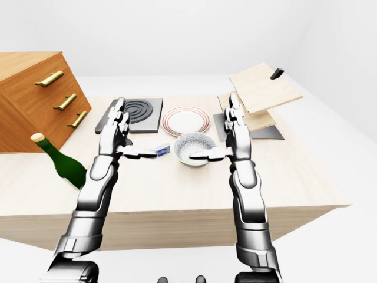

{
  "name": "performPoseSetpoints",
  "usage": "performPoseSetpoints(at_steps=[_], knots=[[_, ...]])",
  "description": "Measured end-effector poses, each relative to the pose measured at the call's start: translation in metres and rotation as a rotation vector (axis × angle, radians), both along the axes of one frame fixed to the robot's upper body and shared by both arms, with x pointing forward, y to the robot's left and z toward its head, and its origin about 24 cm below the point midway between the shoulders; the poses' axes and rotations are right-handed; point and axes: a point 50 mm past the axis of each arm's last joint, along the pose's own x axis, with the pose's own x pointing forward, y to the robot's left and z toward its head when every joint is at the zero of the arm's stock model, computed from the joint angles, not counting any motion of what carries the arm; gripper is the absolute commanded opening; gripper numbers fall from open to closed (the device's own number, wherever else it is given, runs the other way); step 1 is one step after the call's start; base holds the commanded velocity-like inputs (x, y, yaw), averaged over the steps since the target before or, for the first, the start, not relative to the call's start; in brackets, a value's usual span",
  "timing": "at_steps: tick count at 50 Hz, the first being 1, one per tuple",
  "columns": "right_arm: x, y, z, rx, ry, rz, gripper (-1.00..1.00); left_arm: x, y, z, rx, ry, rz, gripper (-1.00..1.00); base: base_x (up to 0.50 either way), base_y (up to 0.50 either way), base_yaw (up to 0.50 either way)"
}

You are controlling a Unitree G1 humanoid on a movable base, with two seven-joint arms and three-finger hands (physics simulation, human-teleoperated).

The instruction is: Pick up the cream cheese and put it in the bowl.

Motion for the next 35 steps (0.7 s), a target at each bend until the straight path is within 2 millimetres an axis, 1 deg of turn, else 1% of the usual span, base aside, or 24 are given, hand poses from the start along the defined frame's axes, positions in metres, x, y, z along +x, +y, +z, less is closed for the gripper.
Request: performPoseSetpoints(at_steps=[4, 7, 16, 21, 33, 35], knots=[[0.009, -0.004, 0.005, 0.004, -0.001, -0.008, 1.0, 0.017, -0.001, 0.012, 0.014, -0.002, 0.002, 1.0, 0.0, 0.0, 0.0], [0.014, -0.006, 0.004, 0.007, 0.01, -0.012, 1.0, 0.025, -0.003, 0.019, 0.025, -0.01, 0.0, 1.0, 0.0, 0.0, 0.0], [0.018, -0.008, -0.007, 0.013, 0.062, -0.013, 1.0, 0.029, -0.01, 0.033, 0.045, -0.049, -0.017, 1.0, 0.02, 0.0, 0.0], [0.018, -0.009, -0.01, 0.013, 0.075, -0.009, 1.0, 0.029, -0.011, 0.033, 0.052, -0.049, -0.021, 1.0, 0.31, 0.0, 0.0], [0.016, -0.009, -0.013, 0.015, 0.083, -0.005, 1.0, 0.03, -0.012, 0.023, 0.057, -0.008, -0.023, 1.0, 0.34, 0.0, 0.0], [0.015, -0.01, -0.013, 0.015, 0.082, -0.005, 1.0, 0.03, -0.012, 0.021, 0.059, -0.001, -0.025, 1.0, 0.09, 0.0, 0.0]])
